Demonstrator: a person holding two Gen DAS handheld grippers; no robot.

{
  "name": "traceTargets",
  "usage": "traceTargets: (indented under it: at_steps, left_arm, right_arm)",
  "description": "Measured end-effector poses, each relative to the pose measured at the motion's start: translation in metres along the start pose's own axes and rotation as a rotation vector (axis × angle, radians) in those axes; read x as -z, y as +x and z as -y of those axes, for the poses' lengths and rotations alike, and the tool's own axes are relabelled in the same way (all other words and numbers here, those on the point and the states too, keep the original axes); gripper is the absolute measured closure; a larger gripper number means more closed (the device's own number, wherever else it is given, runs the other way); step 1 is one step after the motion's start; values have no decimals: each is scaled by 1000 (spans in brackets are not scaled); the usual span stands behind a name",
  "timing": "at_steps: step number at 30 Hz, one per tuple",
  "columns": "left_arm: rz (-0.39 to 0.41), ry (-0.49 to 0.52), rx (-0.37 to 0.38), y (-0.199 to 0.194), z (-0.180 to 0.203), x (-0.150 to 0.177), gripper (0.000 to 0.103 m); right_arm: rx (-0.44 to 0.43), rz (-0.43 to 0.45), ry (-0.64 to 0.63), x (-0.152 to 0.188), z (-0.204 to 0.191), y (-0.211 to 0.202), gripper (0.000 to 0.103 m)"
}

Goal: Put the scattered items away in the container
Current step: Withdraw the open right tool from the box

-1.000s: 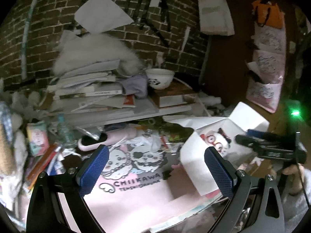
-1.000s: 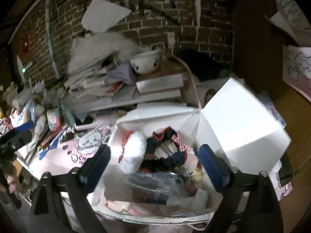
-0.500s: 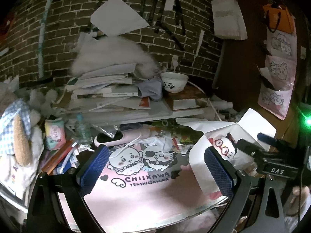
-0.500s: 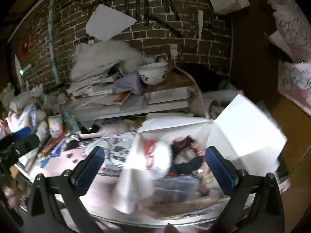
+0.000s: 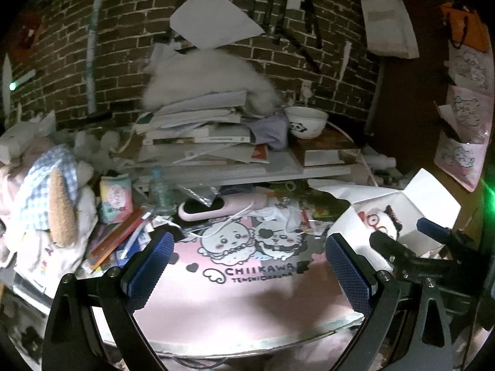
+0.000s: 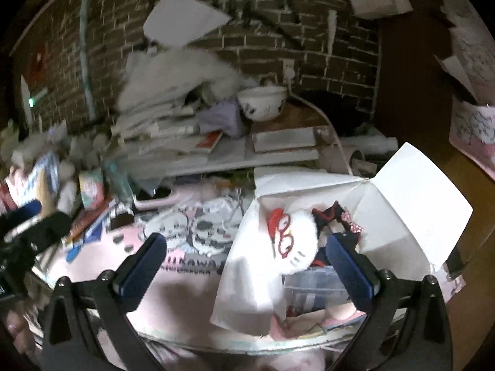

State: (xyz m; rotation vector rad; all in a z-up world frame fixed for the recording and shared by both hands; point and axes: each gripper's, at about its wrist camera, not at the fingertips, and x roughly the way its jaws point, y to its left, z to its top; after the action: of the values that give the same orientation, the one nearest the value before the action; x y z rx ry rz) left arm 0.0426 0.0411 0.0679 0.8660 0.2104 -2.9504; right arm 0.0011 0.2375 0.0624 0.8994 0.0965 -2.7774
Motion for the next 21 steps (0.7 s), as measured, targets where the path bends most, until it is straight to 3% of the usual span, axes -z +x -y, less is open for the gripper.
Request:
traceTargets:
  at_steps: [7, 21]
  left_arm:
    - [4, -2, -41, -3, -5, 1, 5]
    - [-10, -18, -58, 6, -9, 1, 5]
  right_arm:
    - [-74, -32, 5, 4, -10, 6, 0]
    - [-41, -32, -1, 7, -17, 12, 0]
